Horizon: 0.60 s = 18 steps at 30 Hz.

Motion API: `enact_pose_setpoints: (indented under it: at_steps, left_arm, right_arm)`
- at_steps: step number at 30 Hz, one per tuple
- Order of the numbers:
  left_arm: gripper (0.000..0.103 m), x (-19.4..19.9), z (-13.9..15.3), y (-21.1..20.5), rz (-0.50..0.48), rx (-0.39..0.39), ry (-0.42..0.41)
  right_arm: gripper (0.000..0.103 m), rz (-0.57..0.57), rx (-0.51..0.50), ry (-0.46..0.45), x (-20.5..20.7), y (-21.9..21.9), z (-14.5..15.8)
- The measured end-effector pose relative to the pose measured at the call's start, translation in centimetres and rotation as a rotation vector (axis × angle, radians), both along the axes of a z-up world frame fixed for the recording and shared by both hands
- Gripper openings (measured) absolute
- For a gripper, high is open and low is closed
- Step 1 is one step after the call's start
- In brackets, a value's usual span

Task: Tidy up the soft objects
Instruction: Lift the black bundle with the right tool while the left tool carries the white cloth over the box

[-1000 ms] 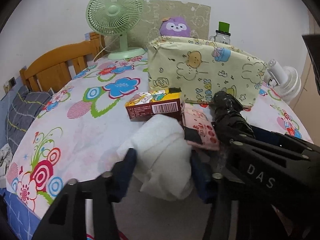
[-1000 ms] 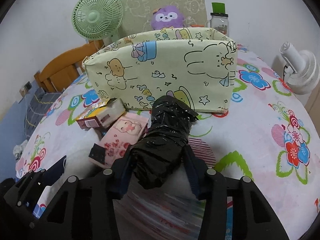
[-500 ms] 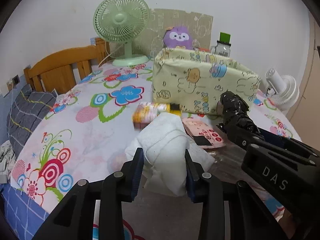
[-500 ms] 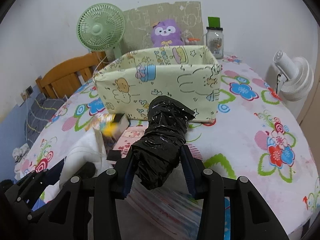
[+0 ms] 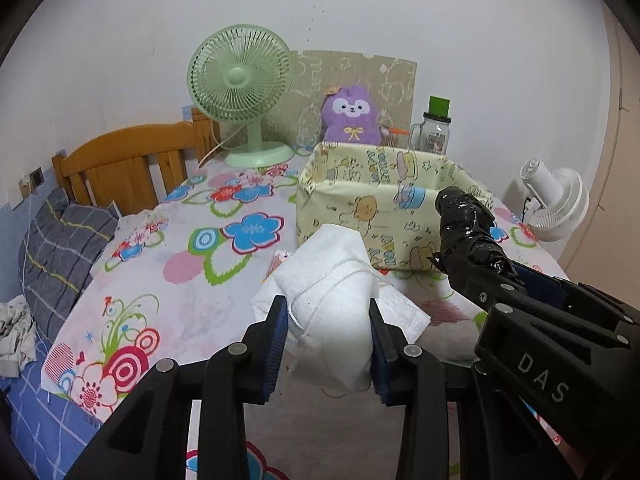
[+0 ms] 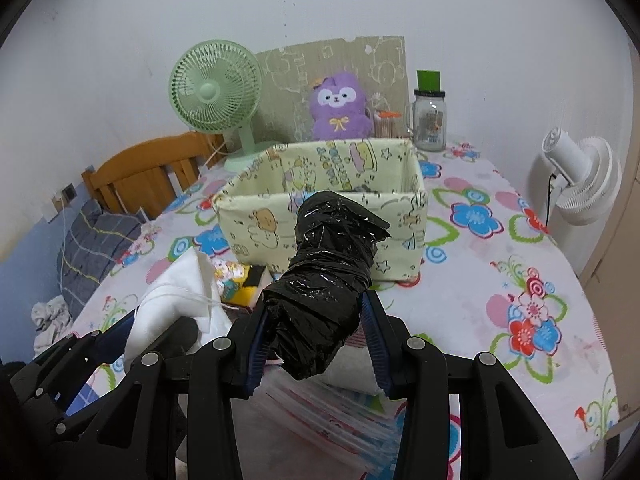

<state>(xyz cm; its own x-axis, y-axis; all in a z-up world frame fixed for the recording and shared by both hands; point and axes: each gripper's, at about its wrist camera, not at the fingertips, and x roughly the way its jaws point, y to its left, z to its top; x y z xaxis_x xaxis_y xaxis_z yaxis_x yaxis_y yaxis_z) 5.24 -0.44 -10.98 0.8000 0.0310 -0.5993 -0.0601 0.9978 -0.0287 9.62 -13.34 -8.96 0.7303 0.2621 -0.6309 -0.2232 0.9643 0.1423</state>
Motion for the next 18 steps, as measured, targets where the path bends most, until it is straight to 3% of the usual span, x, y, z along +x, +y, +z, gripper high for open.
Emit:
enact_pose_setpoints:
  at_steps: [18]
  left_arm:
    - [0.037,0.6,4.4,-1.3,-0.031,0.004,-0.058]
  right_arm:
    - [0.047,-0.018,-0.017,-0.078,-0.6,-0.5,5.1]
